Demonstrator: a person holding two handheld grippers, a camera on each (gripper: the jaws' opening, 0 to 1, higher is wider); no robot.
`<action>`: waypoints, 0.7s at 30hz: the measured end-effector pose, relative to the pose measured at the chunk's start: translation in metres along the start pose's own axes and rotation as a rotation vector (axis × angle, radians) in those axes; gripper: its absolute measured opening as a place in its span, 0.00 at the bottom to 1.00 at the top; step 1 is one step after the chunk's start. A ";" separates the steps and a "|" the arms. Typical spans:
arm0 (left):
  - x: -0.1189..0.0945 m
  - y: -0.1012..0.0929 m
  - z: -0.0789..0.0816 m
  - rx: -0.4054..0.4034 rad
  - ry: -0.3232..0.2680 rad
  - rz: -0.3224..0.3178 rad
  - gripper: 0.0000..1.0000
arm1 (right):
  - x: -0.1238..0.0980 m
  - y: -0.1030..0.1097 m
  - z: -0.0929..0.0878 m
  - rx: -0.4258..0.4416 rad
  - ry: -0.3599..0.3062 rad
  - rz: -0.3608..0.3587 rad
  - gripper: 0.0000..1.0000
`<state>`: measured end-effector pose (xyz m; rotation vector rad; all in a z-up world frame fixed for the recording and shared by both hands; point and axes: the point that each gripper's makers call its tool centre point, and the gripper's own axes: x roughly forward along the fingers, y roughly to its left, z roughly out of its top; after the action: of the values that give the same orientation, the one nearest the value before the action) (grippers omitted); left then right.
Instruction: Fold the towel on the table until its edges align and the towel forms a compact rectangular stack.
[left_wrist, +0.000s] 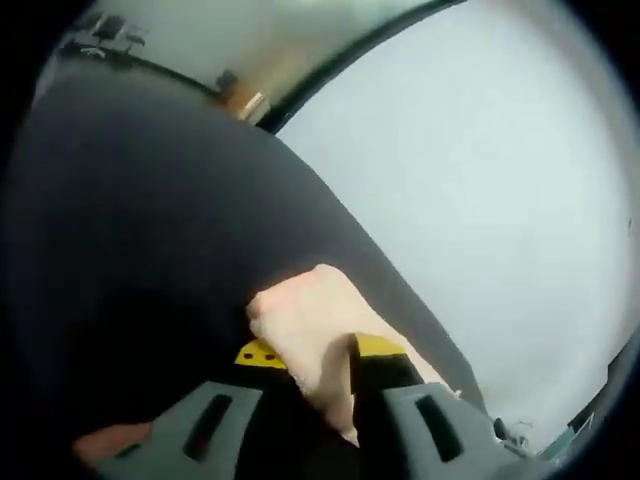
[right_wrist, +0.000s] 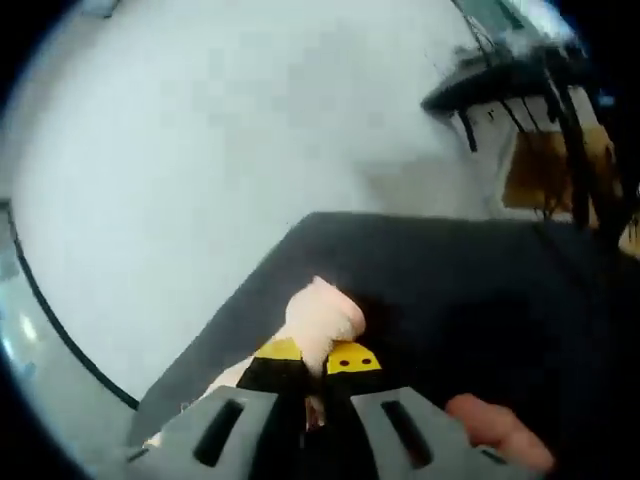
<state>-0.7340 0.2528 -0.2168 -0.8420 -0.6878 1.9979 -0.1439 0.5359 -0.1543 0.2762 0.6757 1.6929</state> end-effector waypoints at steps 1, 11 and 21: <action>0.002 0.000 0.001 -0.006 0.001 -0.003 0.23 | -0.002 0.020 0.003 -0.088 -0.021 0.044 0.02; 0.001 -0.002 -0.001 0.011 -0.004 -0.006 0.23 | -0.018 0.174 -0.089 -0.775 -0.037 0.384 0.02; 0.001 -0.004 -0.003 0.032 -0.002 -0.009 0.23 | -0.040 0.188 -0.178 -1.098 0.128 0.510 0.03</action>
<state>-0.7305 0.2565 -0.2163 -0.8166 -0.6582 1.9971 -0.3809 0.4287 -0.1823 -0.4835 -0.3338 2.3218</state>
